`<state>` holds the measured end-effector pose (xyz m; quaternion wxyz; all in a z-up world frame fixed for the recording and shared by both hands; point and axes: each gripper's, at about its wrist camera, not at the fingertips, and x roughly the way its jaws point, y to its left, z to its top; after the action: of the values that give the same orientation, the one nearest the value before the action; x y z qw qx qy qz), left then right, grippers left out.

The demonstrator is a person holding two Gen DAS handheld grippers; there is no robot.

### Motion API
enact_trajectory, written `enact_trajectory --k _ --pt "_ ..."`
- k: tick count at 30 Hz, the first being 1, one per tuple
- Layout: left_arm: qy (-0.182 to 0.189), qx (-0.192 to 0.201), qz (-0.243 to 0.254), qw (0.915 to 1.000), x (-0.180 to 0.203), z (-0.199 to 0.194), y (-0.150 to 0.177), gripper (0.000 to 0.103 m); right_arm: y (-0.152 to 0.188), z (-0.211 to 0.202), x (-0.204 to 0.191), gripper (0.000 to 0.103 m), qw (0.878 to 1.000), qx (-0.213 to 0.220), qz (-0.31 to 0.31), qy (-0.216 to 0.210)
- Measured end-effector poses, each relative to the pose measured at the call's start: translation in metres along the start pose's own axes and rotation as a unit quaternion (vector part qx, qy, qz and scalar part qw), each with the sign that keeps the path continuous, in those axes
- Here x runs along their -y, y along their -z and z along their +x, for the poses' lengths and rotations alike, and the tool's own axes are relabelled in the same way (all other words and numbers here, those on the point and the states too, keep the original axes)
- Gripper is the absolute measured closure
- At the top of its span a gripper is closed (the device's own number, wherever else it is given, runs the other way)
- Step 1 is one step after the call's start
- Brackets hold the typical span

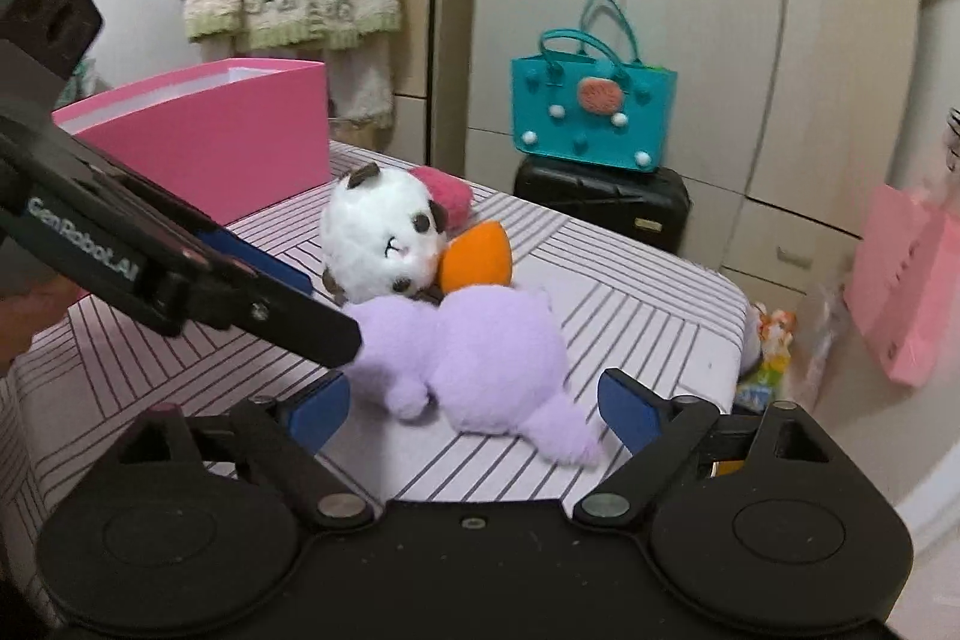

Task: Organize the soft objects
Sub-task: 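Grasp the lilac plush with the left gripper while the right gripper grips it too, then lift the lilac plush with both grippers toward the pink box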

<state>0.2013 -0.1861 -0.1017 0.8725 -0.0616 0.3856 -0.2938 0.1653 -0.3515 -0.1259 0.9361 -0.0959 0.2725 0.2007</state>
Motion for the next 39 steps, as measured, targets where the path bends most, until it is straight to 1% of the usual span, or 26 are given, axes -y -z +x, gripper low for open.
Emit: enact_trajectory --k 4,6,10,13,15,17,19,21,23,27,30,34,39 --pt "0.000 0.007 -0.018 0.9998 -0.002 0.007 0.002 0.043 -0.004 0.010 0.008 0.010 0.999 -0.005 -0.015 -0.037" --pt "-0.004 0.011 -0.024 0.9996 -0.003 0.009 0.002 0.045 -0.005 0.017 0.014 0.010 0.999 -0.008 -0.013 -0.048" --pt "-0.010 0.014 -0.024 0.9996 -0.002 0.014 0.004 0.050 -0.005 0.033 0.023 0.007 0.997 -0.018 0.007 -0.069" --pt "-0.007 0.014 -0.014 0.9998 -0.002 0.018 0.003 0.054 -0.005 0.044 0.028 0.007 0.997 -0.032 0.030 -0.069" --pt "0.008 0.009 -0.023 0.9997 -0.004 0.021 0.003 0.057 -0.003 0.046 0.027 0.010 0.996 -0.033 0.038 -0.072" --pt "0.015 0.011 -0.024 0.9995 -0.004 0.022 0.003 0.059 -0.002 0.043 0.022 0.015 0.997 -0.031 0.026 -0.072" --pt "0.011 0.013 -0.021 0.9996 -0.002 0.023 0.005 0.061 0.000 0.039 0.014 0.020 0.997 -0.031 0.009 -0.064" --pt "0.005 0.017 -0.019 0.9997 0.001 0.024 0.006 0.065 0.000 0.036 0.006 0.026 0.999 -0.033 -0.008 -0.041" --pt "-0.002 0.021 -0.014 0.9997 0.003 0.023 0.008 0.069 0.000 0.032 0.003 0.029 0.999 -0.029 -0.007 -0.026" --pt "-0.010 0.022 0.000 0.9997 0.009 0.018 0.010 0.069 0.001 0.027 0.001 0.033 0.999 -0.031 0.006 -0.015" --pt "-0.015 0.024 0.015 0.9995 0.014 0.014 0.012 0.069 0.001 0.023 -0.004 0.033 1.000 -0.028 0.011 -0.003" --pt "-0.010 0.018 0.024 0.9995 0.015 0.007 0.014 0.069 0.002 0.017 -0.013 0.033 0.999 -0.028 0.020 0.013" --pt "-0.001 -0.005 0.025 0.9997 0.016 -0.004 0.018 0.070 0.004 0.007 -0.026 0.032 0.998 -0.035 0.035 0.029"
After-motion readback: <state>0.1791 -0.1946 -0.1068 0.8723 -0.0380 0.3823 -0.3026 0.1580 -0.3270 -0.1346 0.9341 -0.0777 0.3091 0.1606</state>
